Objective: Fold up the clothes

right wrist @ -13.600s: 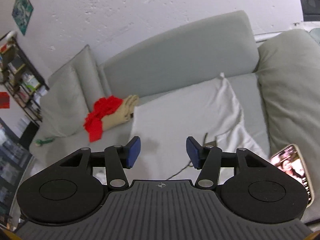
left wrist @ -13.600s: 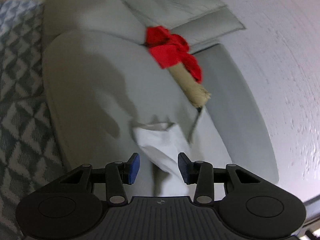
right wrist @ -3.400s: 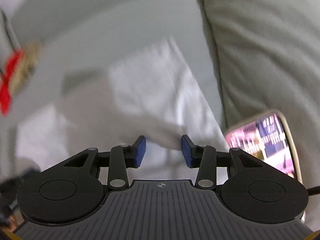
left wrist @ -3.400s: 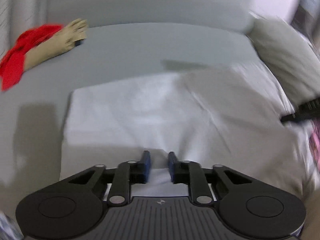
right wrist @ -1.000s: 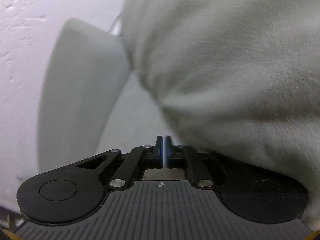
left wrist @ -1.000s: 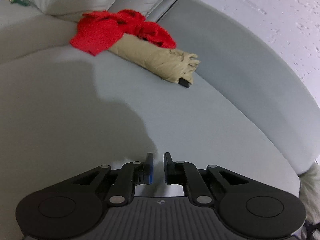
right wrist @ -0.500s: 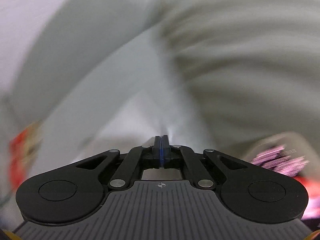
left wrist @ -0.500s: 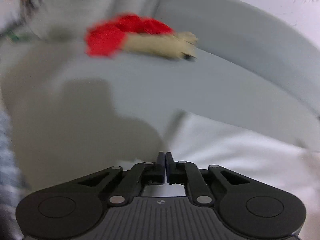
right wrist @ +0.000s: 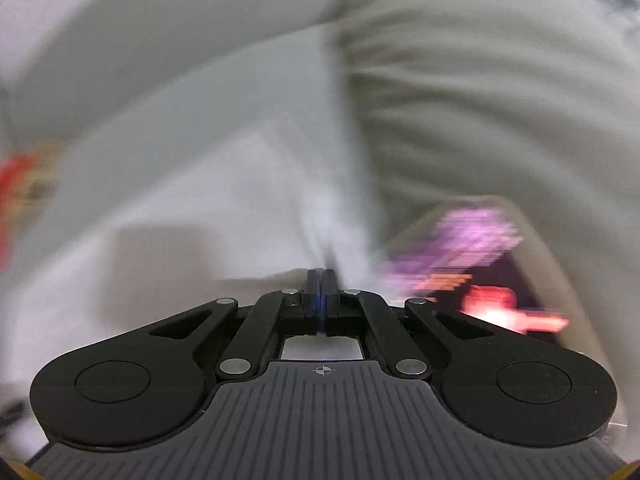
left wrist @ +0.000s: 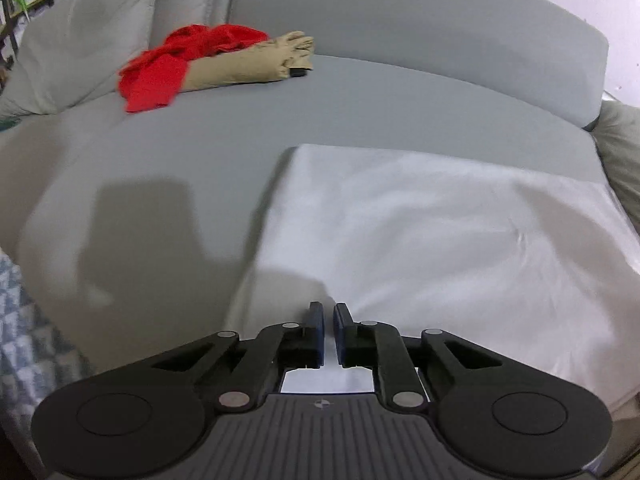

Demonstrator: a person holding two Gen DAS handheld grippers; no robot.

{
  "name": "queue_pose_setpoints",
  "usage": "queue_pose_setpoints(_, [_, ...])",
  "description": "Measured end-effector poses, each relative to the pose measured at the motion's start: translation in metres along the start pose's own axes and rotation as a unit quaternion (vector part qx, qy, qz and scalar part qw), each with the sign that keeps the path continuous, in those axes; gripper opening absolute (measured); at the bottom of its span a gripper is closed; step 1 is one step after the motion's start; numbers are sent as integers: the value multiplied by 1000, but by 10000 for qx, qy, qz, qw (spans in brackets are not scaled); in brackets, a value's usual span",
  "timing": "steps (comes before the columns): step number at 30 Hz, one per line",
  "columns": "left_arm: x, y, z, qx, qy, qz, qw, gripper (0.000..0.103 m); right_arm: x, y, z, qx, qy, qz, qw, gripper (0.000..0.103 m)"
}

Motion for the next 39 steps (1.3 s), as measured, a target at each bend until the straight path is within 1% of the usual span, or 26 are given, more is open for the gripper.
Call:
queue_pose_setpoints(2, [-9, 0, 1, -75, -105, 67, 9999, 13, -9, 4, -11, 55, 171, 35, 9998, 1])
queue_pose_setpoints(3, [-15, 0, 0, -94, -162, 58, 9998, 13, -16, 6, -13, 57, 166, 14, 9998, 4])
queue_pose_setpoints(4, [-23, 0, -4, -62, -151, -34, 9999, 13, -24, 8, -14, 41, 162, -67, 9998, 4])
queue_pose_setpoints(5, [-33, 1, -10, -4, -70, -175, 9998, 13, -34, 10, -14, 9, 157, -199, 9997, 8])
queue_pose_setpoints(6, [-42, 3, -17, 69, 53, -300, 9995, 13, -42, 13, -13, -2, 49, -267, 9996, 11])
queue_pose_setpoints(8, [-55, 10, -37, 263, 426, -486, 9976, 13, -54, 23, -11, 9, -346, -290, 9990, 11])
queue_pose_setpoints(9, [-55, 14, -50, 397, 622, -510, 9960, 13, -58, 29, -7, -37, -580, -237, 9980, 11])
queue_pose_setpoints(10, [-53, 17, -63, 566, 758, -504, 9942, 15, -58, 35, 3, -161, -815, -126, 9965, 11])
queue_pose_setpoints(12, [-50, 30, -83, 945, 833, -523, 9907, 15, -58, 50, 27, -611, -1022, -18, 9929, 11])
queue_pose_setpoints(14, [-47, 43, -88, 1203, 749, -498, 9887, 16, -54, 63, 48, -1205, -971, -24, 9879, 11])
queue_pose_setpoints(16, [-43, 56, -94, 1460, 666, -473, 9859, 16, -52, 77, 54, -1704, -676, -68, 9830, 9])
queue_pose_setpoints(17, [-45, 62, -96, 1555, 605, -385, 9852, 16, -55, 81, 51, -1796, -575, -81, 9820, 9])
queue_pose_setpoints(19, [-51, 66, -95, 1498, 532, 36, 9873, 15, -63, 85, 47, -1821, -403, 57, 9824, 9])
queue_pose_setpoints(20, [-53, 68, -92, 1398, 531, 308, 9883, 15, -65, 85, 42, -1756, -343, 204, 9837, 9])
queue_pose_setpoints(21, [-55, 69, -88, 1272, 575, 570, 9886, 15, -69, 87, 36, -1676, -268, 361, 9848, 12])
queue_pose_setpoints(22, [-58, 68, -83, 1118, 680, 698, 9889, 15, -72, 89, 30, -1595, -192, 519, 9857, 12])
queue_pose_setpoints(23, [-62, 68, -79, 970, 795, 679, 9898, 15, -77, 90, 24, -1484, -181, 625, 9868, 12])
queue_pose_setpoints(24, [-68, 67, -75, 861, 876, 586, 9907, 16, -83, 90, 16, -1318, -276, 621, 9889, 16])
queue_pose_setpoints(25, [-76, 64, -73, 809, 891, 392, 9920, 19, -91, 89, 7, -1126, -412, 560, 9912, 20])
queue_pose_setpoints(27, [-88, 57, -67, 728, 833, 50, 9939, 23, -108, 86, -14, -569, -771, 248, 9951, 53])
queue_pose_setpoints(28, [-94, 53, -65, 687, 796, -106, 9944, 25, -117, 84, -26, -231, -980, 55, 9949, 56])
queue_pose_setpoints(30, [-99, 46, -60, 531, 728, -306, 9955, 26, -129, 78, -53, 502, -1416, -156, 9885, 57])
queue_pose_setpoints(31, [-97, 43, -57, 429, 709, -354, 9959, 31, -132, 77, -65, 870, -1597, -193, 9831, 57])
queue_pose_setpoints(34, [-91, 38, -50, 131, 712, -460, 9963, 41, -134, 77, -96, 1904, -2005, -187, 9608, 57])
queue_pose_setpoints(36, [-85, 38, -46, -7, 772, -441, 9960, 42, -125, 80, -100, 2082, -2092, -98, 9554, 55])
queue_pose_setpoints(39, [-77, 42, -48, 0, 707, -313, 9970, 42, -104, 85, -91, 2060, -2180, 158, 9538, 54])
Point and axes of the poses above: each gripper's, at about its wrist camera, not at the fingertips, and x roughly the way its jaws point, z to its left, y to its underside, the point moved 5 cm from there along x, roughly the way its jaws point, and after that the axes turned 4 degrees about y, right-handed, at the moved point
